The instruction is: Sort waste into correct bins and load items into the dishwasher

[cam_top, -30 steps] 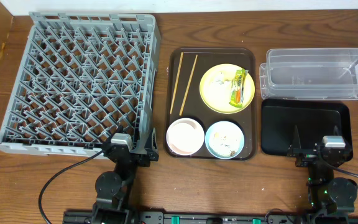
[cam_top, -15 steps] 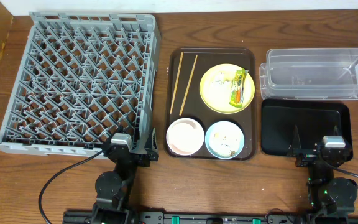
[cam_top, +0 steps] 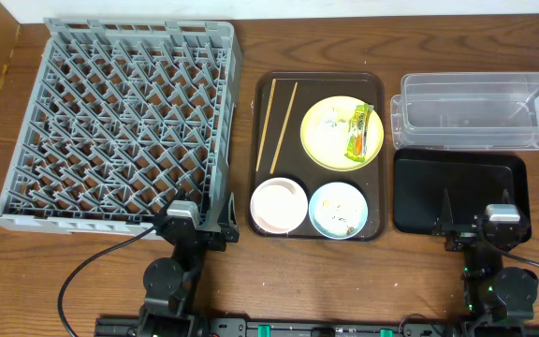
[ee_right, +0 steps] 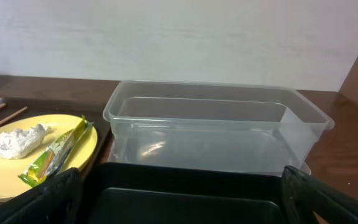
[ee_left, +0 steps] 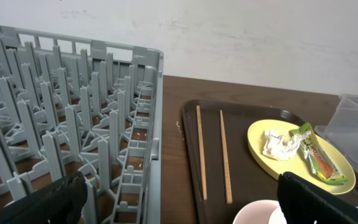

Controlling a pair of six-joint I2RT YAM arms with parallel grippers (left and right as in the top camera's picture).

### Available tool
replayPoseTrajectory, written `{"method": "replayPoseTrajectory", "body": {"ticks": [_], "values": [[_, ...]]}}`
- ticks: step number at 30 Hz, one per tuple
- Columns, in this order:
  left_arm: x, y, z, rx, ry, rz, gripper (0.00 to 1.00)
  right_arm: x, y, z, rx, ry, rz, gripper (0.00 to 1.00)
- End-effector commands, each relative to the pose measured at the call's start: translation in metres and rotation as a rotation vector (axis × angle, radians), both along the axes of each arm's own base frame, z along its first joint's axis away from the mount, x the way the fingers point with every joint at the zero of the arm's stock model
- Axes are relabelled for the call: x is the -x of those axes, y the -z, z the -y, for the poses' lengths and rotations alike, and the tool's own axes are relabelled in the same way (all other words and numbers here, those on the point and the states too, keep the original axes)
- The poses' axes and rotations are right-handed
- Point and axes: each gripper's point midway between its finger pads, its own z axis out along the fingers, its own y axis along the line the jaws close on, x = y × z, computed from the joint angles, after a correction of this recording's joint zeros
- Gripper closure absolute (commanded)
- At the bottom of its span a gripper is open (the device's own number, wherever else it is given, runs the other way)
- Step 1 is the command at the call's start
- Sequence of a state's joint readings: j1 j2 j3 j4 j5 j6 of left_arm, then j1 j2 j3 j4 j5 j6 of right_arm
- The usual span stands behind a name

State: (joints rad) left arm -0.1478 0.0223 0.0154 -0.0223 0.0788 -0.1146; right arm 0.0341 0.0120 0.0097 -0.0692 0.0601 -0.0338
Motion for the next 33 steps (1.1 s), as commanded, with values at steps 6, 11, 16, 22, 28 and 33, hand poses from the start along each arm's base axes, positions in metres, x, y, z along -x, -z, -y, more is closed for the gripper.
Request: {"method": "replayPoseTrajectory", "body": {"ticks": [6,11,16,22,28,33], "values": [[0.002,0.016,0.003,-0.012,0.018,-0.052,0.02,0.0,0.002,0.003,-0.01,0.014,-0.004,0.01],[0.002,0.016,0.003,-0.012,0.018,-0.052,0.02,0.0,0.002,0.003,-0.01,0.014,-0.004,0.01],[0.002,0.016,0.003,-0.012,0.018,-0.052,0.02,0.0,0.002,0.003,-0.01,0.014,-0.004,0.01],[0.002,0.016,0.003,-0.012,0.018,-0.052,0.02,0.0,0.002,0.003,-0.01,0.014,-0.003,0.01],[0.001,0.01,0.002,-0.013,0.01,-0.029,0.02,0.0,0.001,0.001,-0.012,-0.002,-0.001,0.01],[0.001,0.016,0.002,-0.015,0.011,-0.053,0.02,0.0,0.002,-0.012,-0.02,-0.076,-0.002,0.01]]}}
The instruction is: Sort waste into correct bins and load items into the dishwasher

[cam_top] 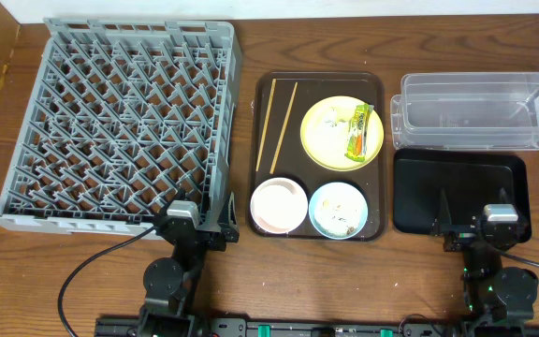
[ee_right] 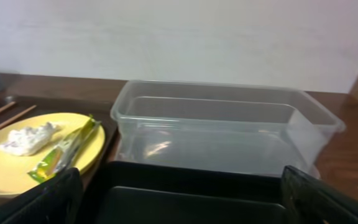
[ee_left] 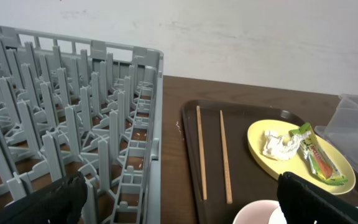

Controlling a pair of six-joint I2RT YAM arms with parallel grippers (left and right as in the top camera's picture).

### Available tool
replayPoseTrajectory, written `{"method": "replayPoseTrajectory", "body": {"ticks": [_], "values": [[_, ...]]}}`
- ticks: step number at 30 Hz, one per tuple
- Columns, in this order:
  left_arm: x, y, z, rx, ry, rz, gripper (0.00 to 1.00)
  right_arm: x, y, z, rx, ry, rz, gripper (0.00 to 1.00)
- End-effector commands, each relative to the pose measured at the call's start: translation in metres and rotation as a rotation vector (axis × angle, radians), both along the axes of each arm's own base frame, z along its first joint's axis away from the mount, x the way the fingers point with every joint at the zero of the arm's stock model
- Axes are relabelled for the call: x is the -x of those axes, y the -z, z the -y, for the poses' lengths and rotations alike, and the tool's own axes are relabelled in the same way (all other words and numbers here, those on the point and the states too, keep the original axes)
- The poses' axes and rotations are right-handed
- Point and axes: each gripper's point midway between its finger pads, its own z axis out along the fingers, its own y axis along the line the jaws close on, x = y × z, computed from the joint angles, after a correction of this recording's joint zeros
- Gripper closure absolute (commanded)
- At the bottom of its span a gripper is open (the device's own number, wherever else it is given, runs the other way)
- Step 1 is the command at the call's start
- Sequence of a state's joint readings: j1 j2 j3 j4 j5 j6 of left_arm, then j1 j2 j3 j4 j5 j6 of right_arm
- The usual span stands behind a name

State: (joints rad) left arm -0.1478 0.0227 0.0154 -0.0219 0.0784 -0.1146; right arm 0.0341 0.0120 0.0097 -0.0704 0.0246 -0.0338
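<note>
A brown tray (cam_top: 374,187) holds two chopsticks (cam_top: 277,122), a yellow plate (cam_top: 330,140) with a crumpled tissue (ee_left: 279,144) and a green wrapper (cam_top: 359,131), a pink bowl (cam_top: 279,206), and a blue bowl (cam_top: 338,208) with tissue in it. The grey dish rack (cam_top: 120,122) stands to the left. A clear bin (cam_top: 480,112) and a black bin (cam_top: 457,192) are on the right. My left gripper (ee_left: 179,199) is open at the rack's near right corner. My right gripper (ee_right: 182,199) is open at the black bin's near edge. Neither holds anything.
The rack's right wall (ee_left: 157,137) stands close beside the tray's left rim. The clear bin (ee_right: 222,124) sits directly behind the black bin (ee_right: 191,186). A white wall runs along the table's far edge.
My right gripper has turned slightly to the left: the plate and clear bin sit a little further right in its view. The left gripper and all objects are unchanged.
</note>
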Motion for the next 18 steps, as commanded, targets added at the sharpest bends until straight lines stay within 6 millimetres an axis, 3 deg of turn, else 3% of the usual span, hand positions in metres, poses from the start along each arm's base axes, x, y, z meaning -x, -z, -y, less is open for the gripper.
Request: {"method": "replayPoseTrajectory", "body": {"ticks": [1,6,8,14,18], "values": [[0.002,0.016,0.002,-0.015,0.012,-0.052,0.02,0.0,0.0,-0.007,-0.019,-0.044,0.005,0.01],[0.001,0.008,0.007,-0.003,0.039,-0.021,0.02,0.001,-0.016,-0.023,-0.108,-0.137,0.061,0.01],[0.002,-0.011,0.014,0.009,0.082,0.044,0.02,0.006,-0.039,-0.038,-0.103,-0.227,0.138,0.01],[0.011,-0.069,0.013,0.016,0.085,0.103,0.02,0.02,-0.105,-0.046,-0.086,-0.28,0.192,0.01],[0.01,-0.104,0.014,0.037,0.083,0.043,0.02,0.008,-0.128,-0.055,-0.087,-0.333,0.091,0.01]]}}
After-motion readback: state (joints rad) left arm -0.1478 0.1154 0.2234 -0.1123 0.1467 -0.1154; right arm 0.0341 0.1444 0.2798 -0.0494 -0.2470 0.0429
